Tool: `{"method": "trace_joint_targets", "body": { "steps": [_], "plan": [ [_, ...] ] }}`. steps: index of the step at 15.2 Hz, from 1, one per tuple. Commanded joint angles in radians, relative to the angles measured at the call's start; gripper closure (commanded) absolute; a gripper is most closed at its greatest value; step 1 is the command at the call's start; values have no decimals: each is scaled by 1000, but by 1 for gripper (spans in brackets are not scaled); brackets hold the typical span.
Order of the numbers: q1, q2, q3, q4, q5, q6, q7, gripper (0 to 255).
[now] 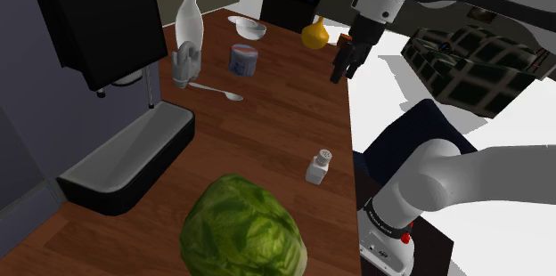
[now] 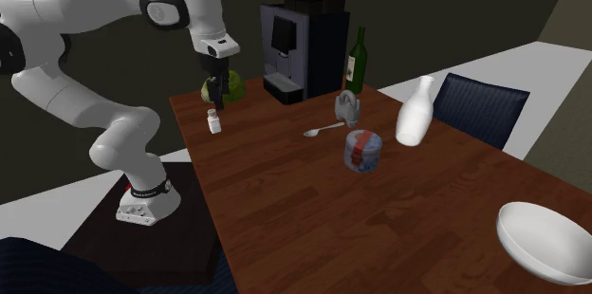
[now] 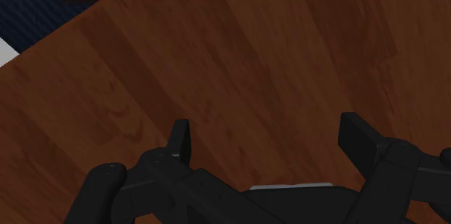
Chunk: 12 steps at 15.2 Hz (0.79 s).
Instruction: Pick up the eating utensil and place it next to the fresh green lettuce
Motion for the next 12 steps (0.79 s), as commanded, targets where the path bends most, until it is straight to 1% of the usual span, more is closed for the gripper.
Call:
{"method": "trace_joint_targets", "body": {
  "steps": [1, 6, 12],
  "plan": [
    [0, 0, 0, 0, 0, 0, 0, 0],
    [18, 141, 18, 1, 20, 172, -28, 0],
    [38, 333, 42, 50, 39, 354, -60, 0]
  ]
}}
